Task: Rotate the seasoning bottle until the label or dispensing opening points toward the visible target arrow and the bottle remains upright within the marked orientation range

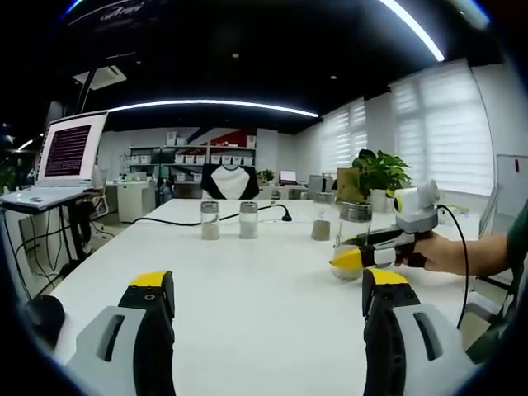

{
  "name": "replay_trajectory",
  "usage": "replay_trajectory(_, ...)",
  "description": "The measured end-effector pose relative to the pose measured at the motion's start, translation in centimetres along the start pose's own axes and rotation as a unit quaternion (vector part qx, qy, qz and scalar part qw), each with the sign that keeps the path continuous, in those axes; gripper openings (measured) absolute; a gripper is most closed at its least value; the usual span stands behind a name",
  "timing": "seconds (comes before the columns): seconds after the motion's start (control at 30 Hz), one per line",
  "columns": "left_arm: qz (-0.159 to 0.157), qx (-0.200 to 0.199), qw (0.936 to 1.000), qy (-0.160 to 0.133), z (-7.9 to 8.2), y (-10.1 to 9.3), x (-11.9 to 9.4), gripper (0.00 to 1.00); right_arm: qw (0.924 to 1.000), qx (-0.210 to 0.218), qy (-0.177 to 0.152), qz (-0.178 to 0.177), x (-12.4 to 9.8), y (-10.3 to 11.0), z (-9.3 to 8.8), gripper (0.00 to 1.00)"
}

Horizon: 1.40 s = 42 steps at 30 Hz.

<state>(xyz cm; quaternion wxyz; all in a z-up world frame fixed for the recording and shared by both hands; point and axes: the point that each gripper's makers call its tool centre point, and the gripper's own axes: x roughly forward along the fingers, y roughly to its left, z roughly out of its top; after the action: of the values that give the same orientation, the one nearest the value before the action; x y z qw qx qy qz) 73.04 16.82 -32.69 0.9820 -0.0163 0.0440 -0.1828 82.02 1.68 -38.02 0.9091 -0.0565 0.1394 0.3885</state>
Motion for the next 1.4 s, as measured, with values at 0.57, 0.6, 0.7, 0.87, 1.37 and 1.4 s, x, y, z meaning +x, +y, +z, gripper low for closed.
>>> replay_trajectory(0.57, -0.005, -0.005, 0.9999, 0.012, -0.6, -0.4, 0.3, 1.00, 1.0000, 0.005, -0.001, 0.006, -0.9, 0.7, -0.3, 0.43)
replay_trajectory(0.6, -0.004, -0.005, 0.9999, 0.012, -0.6, -0.3, 0.2, 1.00, 1.0000, 0.005, -0.001, 0.006, -0.9, 0.6, -0.3, 0.43)
replay_trajectory(0.7, -0.004, -0.008, 0.9999, 0.013, -0.7, -0.4, 0.3, 1.00, 1.0000, 0.004, -0.003, 0.008, -0.9, 0.6, -0.3, 0.43)
replay_trajectory(0.87, -0.007, -0.002, 0.9998, 0.018, -0.9, -0.6, 0.5, 1.00, 0.9992, 0.015, 0.000, 0.038, -0.9, 1.0, -0.4, 0.57)
replay_trajectory(1.37, -0.003, -0.009, 0.9998, 0.015, -0.8, -0.3, 0.4, 1.00, 0.9791, -0.008, -0.022, 0.202, -1.7, 1.7, 1.4, 0.68)
replay_trajectory(1.4, -0.003, -0.010, 0.9998, 0.015, -0.8, -0.3, 0.4, 1.00, 0.9780, -0.014, -0.020, 0.207, -1.7, 1.7, 1.4, 0.66)
